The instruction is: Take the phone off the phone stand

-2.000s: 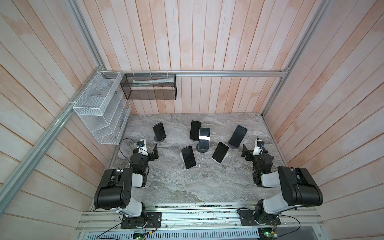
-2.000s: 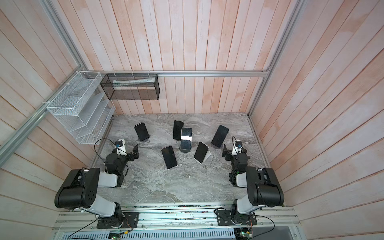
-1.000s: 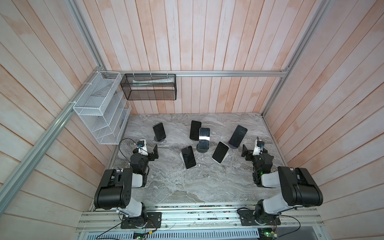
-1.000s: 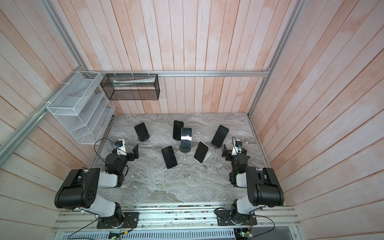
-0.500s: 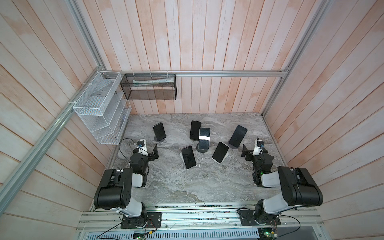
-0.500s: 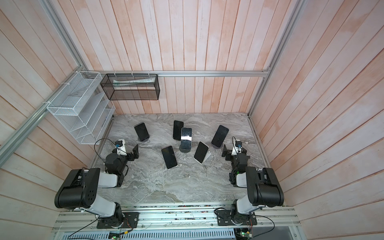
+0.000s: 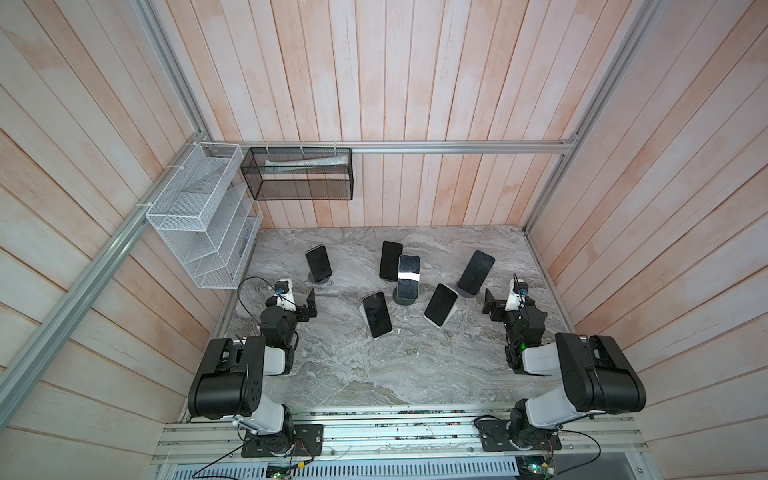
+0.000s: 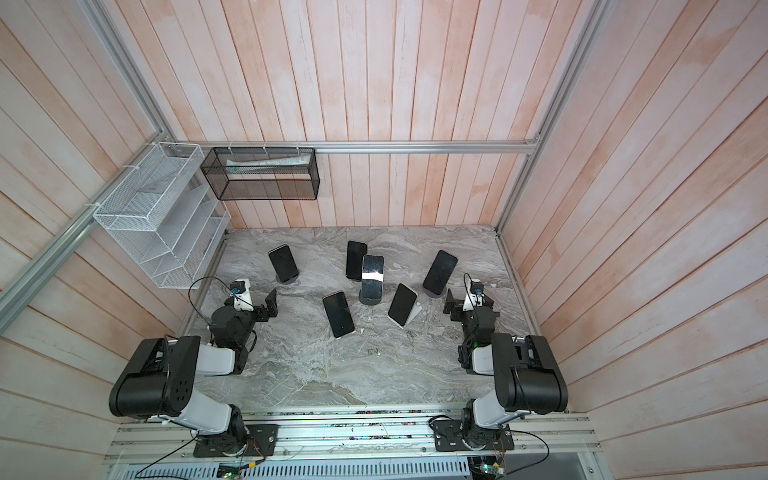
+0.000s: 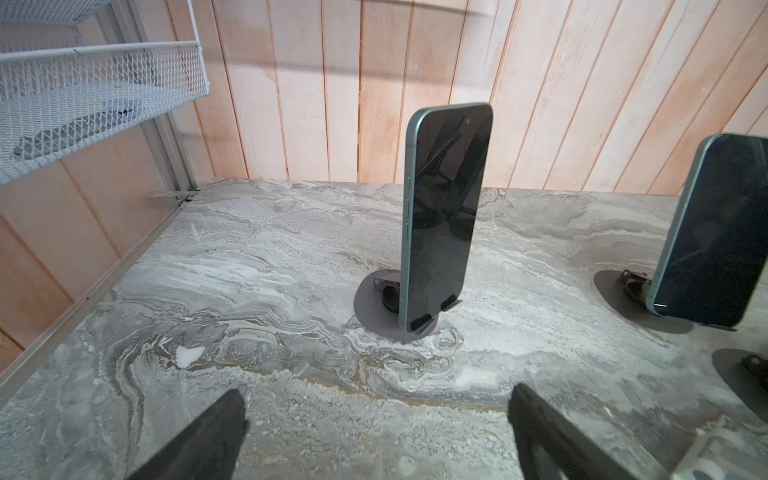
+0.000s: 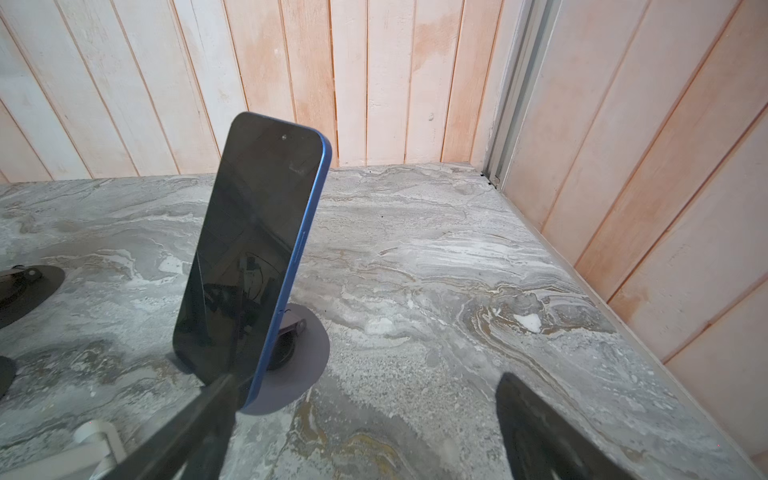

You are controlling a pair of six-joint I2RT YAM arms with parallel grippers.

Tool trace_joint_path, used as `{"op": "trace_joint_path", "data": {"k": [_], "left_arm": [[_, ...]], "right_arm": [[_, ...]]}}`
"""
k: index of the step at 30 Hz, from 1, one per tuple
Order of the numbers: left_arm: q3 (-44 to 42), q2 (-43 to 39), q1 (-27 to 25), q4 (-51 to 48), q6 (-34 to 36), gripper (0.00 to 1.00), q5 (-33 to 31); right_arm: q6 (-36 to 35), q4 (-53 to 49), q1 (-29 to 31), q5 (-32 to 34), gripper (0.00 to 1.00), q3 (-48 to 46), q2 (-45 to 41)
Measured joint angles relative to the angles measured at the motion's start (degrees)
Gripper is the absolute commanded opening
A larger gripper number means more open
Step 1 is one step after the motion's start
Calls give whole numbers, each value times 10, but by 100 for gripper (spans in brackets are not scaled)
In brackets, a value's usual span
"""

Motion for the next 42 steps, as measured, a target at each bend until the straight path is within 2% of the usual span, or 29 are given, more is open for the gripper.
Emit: {"op": "trace_joint_path", "data": {"k": [31, 33, 36, 39, 42], "left_arm": [[0, -9, -3, -6, 1, 100, -3], [0, -43, -3, -34, 2, 100, -3], [14, -140, -6, -111, -10, 100, -5], [72, -248, -9, -232, -78, 100, -34], [184, -328, -9, -389, -172, 100, -56]], "right_arm": [[-3, 0, 3, 14, 98, 0, 0], [-3, 0, 4, 19, 98, 0, 0], [-3, -33, 9, 35, 98, 9, -20], [17, -163, 11, 54, 98, 78, -80], [108, -336, 12, 86, 98, 208, -139]]}}
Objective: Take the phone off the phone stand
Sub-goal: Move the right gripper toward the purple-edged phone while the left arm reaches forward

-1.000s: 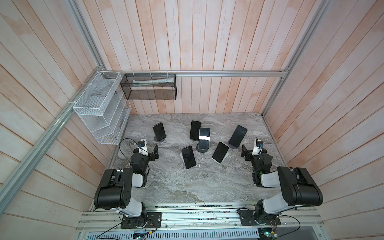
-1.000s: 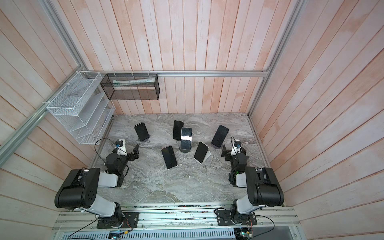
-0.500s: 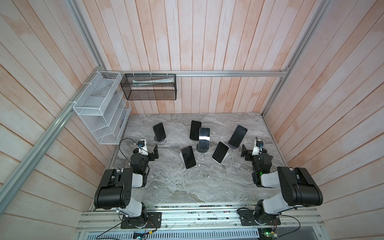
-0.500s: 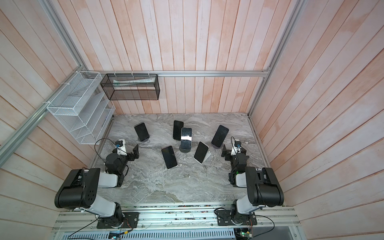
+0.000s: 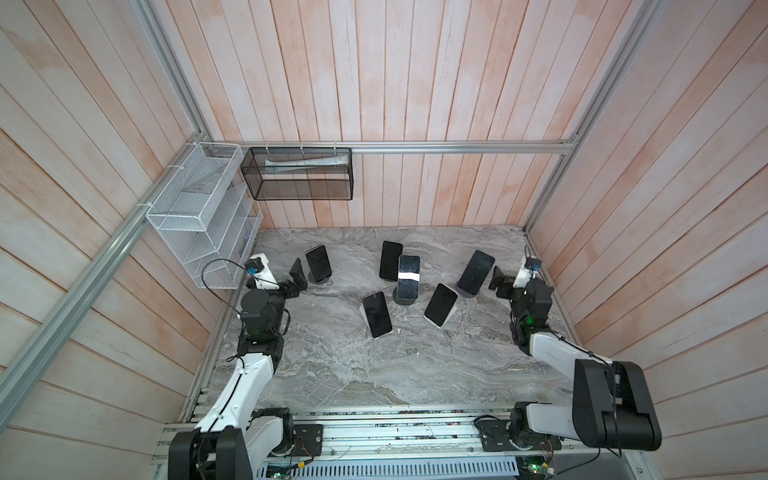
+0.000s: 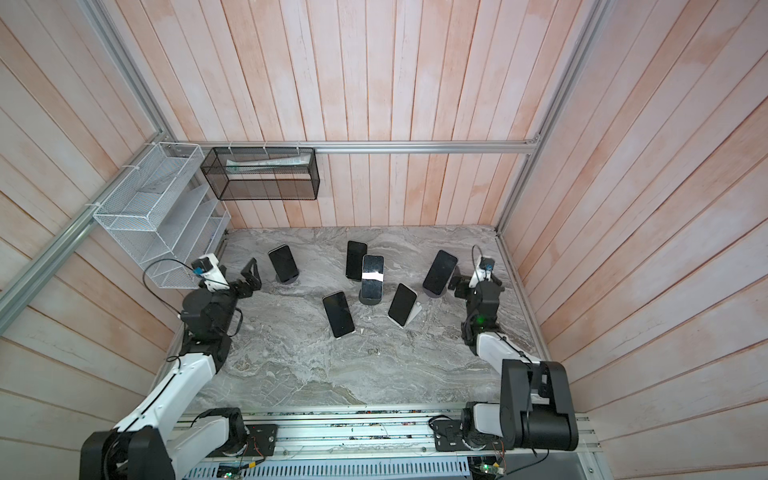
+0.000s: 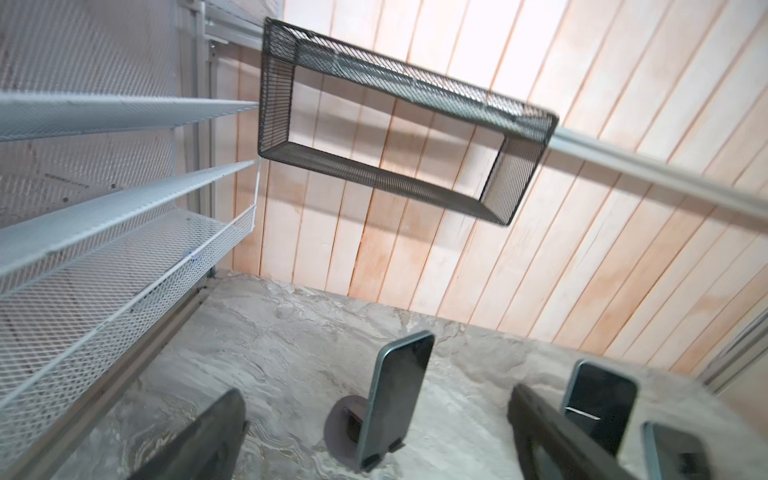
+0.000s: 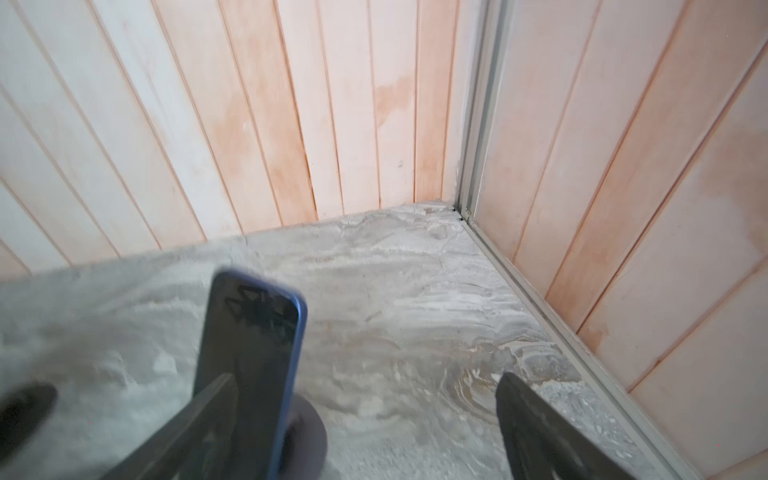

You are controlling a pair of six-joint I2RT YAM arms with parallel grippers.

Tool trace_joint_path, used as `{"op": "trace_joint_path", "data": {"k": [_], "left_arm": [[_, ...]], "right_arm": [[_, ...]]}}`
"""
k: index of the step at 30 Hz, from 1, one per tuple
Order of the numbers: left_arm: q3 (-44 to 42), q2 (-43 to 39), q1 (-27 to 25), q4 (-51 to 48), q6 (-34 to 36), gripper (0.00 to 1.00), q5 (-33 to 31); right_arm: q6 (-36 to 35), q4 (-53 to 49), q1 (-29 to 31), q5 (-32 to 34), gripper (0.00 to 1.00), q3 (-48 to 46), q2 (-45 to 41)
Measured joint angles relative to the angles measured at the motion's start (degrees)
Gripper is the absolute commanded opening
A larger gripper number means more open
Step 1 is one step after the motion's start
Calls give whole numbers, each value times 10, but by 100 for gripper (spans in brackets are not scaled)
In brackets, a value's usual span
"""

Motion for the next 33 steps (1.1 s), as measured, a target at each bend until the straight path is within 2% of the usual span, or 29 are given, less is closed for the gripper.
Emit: {"op": "trace_joint_path", "data": {"k": [3, 4, 5, 8, 10, 12, 15, 17, 20, 22, 26, 29, 33], "left_arm": [[101, -57, 2, -129, -77, 100, -2], [114, -78, 4, -152, -104, 100, 1], [115, -101, 10, -167, -126, 100, 13], [103, -132, 25, -202, -165, 100, 54], [107, -121, 26, -234, -176, 100, 83], [129, -92, 26, -275, -181, 100, 119], [177, -44, 26, -308, -190, 98, 170], [209, -22, 25, -319, -207, 98, 177], [251, 11, 13, -322, -237, 98, 171], [274, 42, -21, -318, -248, 98, 159], [331, 126, -128, -319, -249, 98, 133], [364, 175, -167, -318, -249, 97, 127], [368, 194, -191, -313, -254, 97, 122]], "right_arm": [[130, -160, -9, 14, 95, 125, -38], [171, -196, -23, 0, 86, 144, -53], [201, -217, -43, -27, 82, 148, -67], [239, -290, -90, -94, 82, 148, -81], [232, -362, -82, -116, 83, 170, -64], [221, -430, -57, -124, 83, 209, -43], [208, -475, -13, -130, 83, 247, -41], [199, -493, 24, -123, 83, 266, -46], [189, -527, 106, -73, 83, 298, -44], [181, -541, 162, -46, 83, 315, -39], [165, -570, 259, 9, 83, 339, -29], [156, -588, 298, 31, 83, 339, -28], [146, -591, 317, 37, 83, 330, -30]]}}
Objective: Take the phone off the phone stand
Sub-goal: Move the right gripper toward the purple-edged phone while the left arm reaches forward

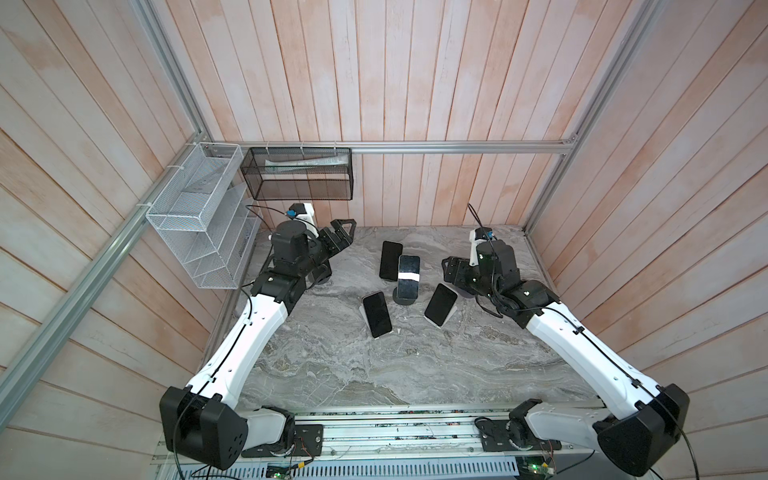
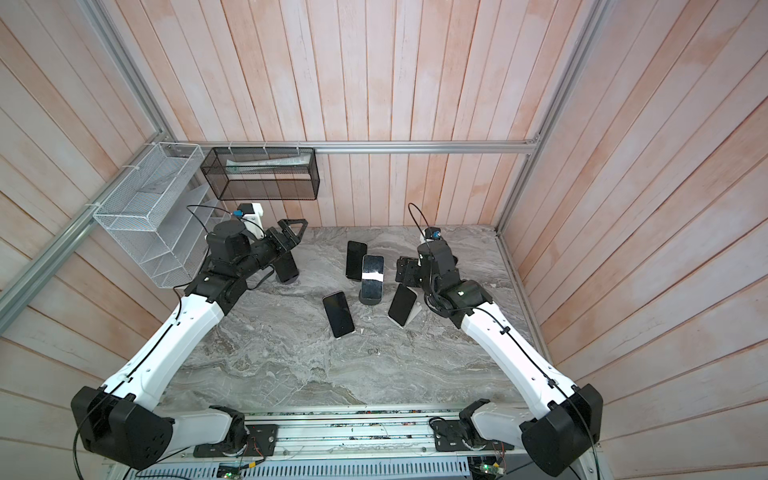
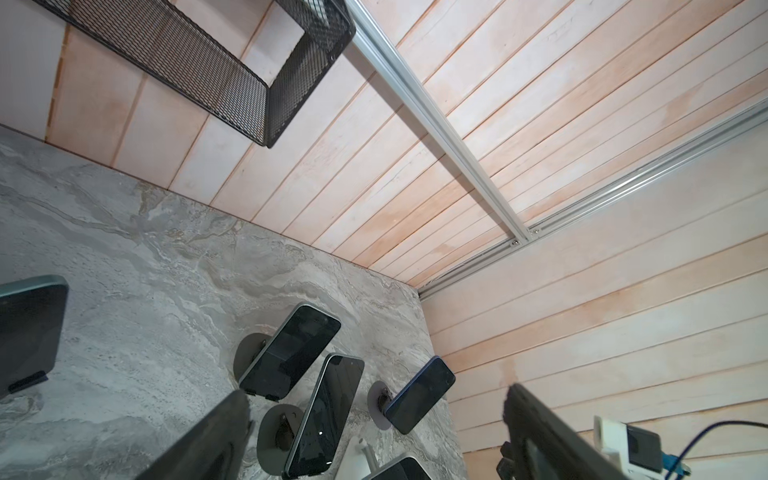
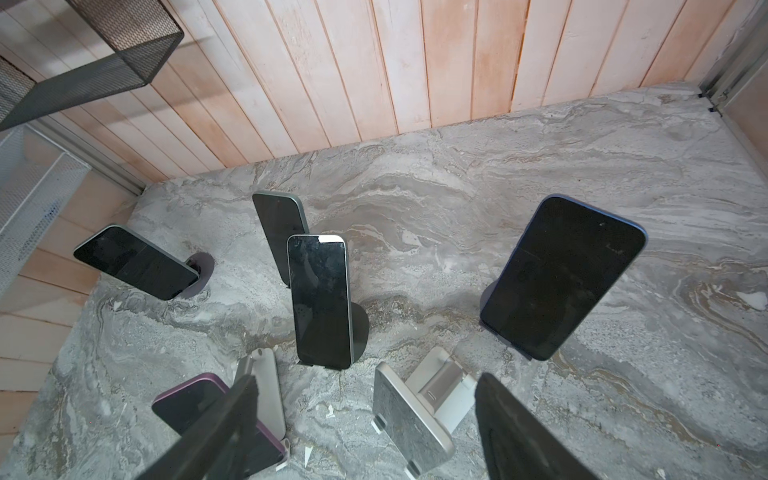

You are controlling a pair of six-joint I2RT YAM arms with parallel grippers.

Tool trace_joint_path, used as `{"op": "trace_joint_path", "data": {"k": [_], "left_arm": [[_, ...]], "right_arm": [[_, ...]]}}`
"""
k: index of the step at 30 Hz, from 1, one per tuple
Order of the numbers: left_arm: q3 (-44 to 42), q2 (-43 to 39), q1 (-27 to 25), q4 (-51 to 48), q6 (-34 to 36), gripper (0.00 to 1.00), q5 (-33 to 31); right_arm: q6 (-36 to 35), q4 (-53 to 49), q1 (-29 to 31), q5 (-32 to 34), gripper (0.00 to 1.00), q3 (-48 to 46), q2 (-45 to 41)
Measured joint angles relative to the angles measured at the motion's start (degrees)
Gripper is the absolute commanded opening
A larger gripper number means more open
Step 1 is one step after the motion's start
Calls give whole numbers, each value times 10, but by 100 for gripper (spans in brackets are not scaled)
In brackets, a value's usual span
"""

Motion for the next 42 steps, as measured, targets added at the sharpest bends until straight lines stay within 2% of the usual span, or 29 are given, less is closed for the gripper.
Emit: {"op": "trace_joint_path", "data": {"k": [4, 12, 17, 26, 34, 42], "left_arm": [[0, 1, -9, 10, 1, 97, -10], [-53, -3, -9, 52, 8, 96, -35], [-61, 29, -9, 67, -4, 95, -24], [-62, 51, -10, 53, 13, 95, -23], [-89, 28, -10, 47, 13, 95, -30], [-97, -18, -4, 50, 30, 95, -58]], "right_arm": [[-13, 0, 5, 0, 87, 1, 0], [-25, 44, 11, -8, 87, -15, -31], [-24, 59, 15, -5, 87, -16, -47], [-5, 23, 54, 33, 87, 13, -11], [-12, -1, 108, 59, 87, 108, 68], [-16, -3, 154, 78, 87, 131, 99]]}}
